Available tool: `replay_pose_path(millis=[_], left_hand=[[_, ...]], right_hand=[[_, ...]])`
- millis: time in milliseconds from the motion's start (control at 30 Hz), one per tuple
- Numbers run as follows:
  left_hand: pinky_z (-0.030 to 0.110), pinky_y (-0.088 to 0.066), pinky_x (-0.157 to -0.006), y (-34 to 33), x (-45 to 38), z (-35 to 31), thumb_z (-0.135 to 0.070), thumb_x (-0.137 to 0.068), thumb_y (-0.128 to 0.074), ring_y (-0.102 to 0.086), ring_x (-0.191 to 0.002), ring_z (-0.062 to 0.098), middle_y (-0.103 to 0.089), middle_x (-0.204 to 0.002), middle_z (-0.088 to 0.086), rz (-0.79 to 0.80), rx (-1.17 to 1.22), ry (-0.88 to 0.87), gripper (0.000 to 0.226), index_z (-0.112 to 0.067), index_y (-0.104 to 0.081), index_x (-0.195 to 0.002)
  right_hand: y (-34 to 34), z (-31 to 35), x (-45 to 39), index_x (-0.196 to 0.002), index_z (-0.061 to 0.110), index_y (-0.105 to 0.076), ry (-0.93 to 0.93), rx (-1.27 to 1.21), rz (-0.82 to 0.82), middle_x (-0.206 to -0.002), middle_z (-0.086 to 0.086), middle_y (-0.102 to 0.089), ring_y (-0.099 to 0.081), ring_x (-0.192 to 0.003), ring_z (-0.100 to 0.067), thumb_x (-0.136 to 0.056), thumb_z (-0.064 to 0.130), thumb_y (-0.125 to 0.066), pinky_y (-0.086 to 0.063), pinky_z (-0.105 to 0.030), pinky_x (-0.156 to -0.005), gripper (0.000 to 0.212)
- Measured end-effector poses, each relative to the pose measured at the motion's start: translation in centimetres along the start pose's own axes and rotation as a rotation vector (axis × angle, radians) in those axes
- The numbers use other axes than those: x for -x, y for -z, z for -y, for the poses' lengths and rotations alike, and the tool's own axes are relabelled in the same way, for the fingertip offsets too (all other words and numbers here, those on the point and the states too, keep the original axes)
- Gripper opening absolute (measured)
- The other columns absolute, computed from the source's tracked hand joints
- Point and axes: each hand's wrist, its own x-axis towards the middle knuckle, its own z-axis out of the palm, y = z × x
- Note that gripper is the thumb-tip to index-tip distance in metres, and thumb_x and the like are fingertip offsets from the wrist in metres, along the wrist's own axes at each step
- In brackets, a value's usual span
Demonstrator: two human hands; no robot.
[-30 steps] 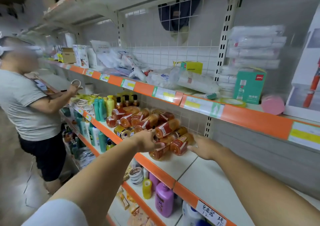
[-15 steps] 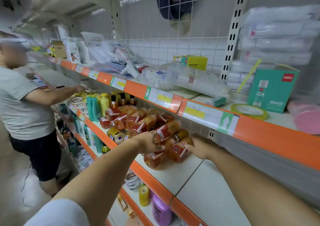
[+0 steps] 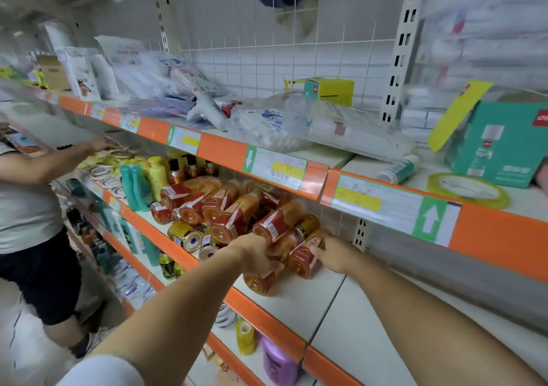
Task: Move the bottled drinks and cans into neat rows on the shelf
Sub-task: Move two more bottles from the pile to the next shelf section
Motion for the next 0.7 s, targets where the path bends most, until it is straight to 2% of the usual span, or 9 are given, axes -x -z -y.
replay_pose_path(millis=[67, 200, 300, 367, 433, 500, 567, 700], left_hand=[[0.026, -0.047, -0.071, -0.3, -0.5, 0.0, -0.072, -0.076, -0.063, -0.058, -0.082, 0.02, -0.058, -0.091, -0.006, 0.005, -0.001, 0.007, 0.065, -0.026, -0.061, -0.123], [0.028, -0.052, -0.076, -0.9, -1.3, -0.3, -0.071, -0.074, -0.067, -0.06, -0.086, 0.021, -0.062, -0.101, -0.003, -0.006, -0.051, 0.012, 0.07, -0.026, -0.06, -0.126], [0.026, -0.051, -0.07, -1.1, -1.8, -1.1, -0.073, -0.075, -0.066, -0.06, -0.081, 0.02, -0.062, -0.094, -0.003, 0.023, -0.093, 0.006, 0.069, -0.024, -0.063, -0.123], [0.027, -0.054, -0.071, -1.0, -2.2, -1.7, -0.073, -0.075, -0.067, -0.061, -0.082, 0.02, -0.062, -0.091, -0.003, 0.032, -0.122, 0.011, 0.068, -0.022, -0.064, -0.12], [0.029, -0.054, -0.068, -0.8, -2.4, -2.2, -0.074, -0.073, -0.07, -0.06, -0.08, 0.021, -0.058, -0.083, -0.004, 0.038, -0.154, 0.017, 0.068, -0.02, -0.066, -0.114], [0.029, -0.051, -0.063, -0.7, -2.5, -2.6, -0.074, -0.072, -0.072, -0.06, -0.077, 0.02, -0.056, -0.078, -0.004, 0.041, -0.177, 0.015, 0.066, -0.019, -0.066, -0.108], [0.028, -0.049, -0.058, -0.5, -2.5, -2.9, -0.075, -0.075, -0.068, -0.061, -0.074, 0.019, -0.059, -0.08, -0.004, 0.027, -0.19, 0.03, 0.061, -0.019, -0.065, -0.099], [0.026, -0.039, -0.045, 0.9, -2.9, -2.7, -0.072, -0.083, -0.05, -0.055, -0.057, 0.016, -0.06, -0.07, -0.004, -0.151, -0.058, 0.116, 0.053, -0.022, -0.058, -0.068]], right_hand=[[-0.8, 0.1, -0.5, -0.137, 0.022, -0.049, -0.069, -0.05, -0.011, -0.127, -0.008, -0.061, -0.06, -0.104, -0.024, -0.098, 0.049, -0.049, -0.048, -0.033, -0.09, 0.048], [-2.2, 0.6, -1.6, -0.128, 0.014, -0.059, -0.202, -0.219, -0.059, -0.121, -0.012, -0.065, -0.06, -0.107, -0.026, -0.098, 0.048, -0.051, -0.048, -0.034, -0.093, 0.046], [-2.4, 1.2, -2.2, -0.115, 0.015, -0.063, -0.256, -0.333, -0.11, -0.095, -0.003, -0.065, -0.058, -0.084, -0.018, -0.097, 0.045, -0.053, -0.042, -0.027, -0.073, 0.036], [-2.5, 1.4, -2.7, -0.11, 0.016, -0.062, -0.31, -0.416, -0.157, -0.081, 0.003, -0.059, -0.056, -0.074, -0.015, -0.095, 0.044, -0.057, -0.042, -0.027, -0.069, 0.032], [-2.8, 1.3, -3.0, -0.113, 0.017, -0.06, -0.361, -0.532, -0.197, -0.084, 0.001, -0.06, -0.061, -0.083, -0.02, -0.09, 0.04, -0.065, -0.05, -0.031, -0.078, 0.033], [-3.5, 1.1, -3.3, -0.118, 0.016, -0.06, -0.425, -0.664, -0.214, -0.097, -0.006, -0.066, -0.065, -0.095, -0.028, -0.087, 0.038, -0.072, -0.055, -0.039, -0.089, 0.04], [-4.2, 1.1, -3.4, -0.12, 0.01, -0.06, -0.496, -0.784, -0.207, -0.109, -0.014, -0.067, -0.066, -0.1, -0.033, -0.085, 0.038, -0.075, -0.058, -0.046, -0.089, 0.048], [-4.7, 0.9, -3.8, -0.119, 0.005, -0.059, -0.542, -0.903, -0.181, -0.105, -0.017, -0.067, -0.068, -0.099, -0.035, -0.085, 0.037, -0.077, -0.059, -0.05, -0.086, 0.05]])
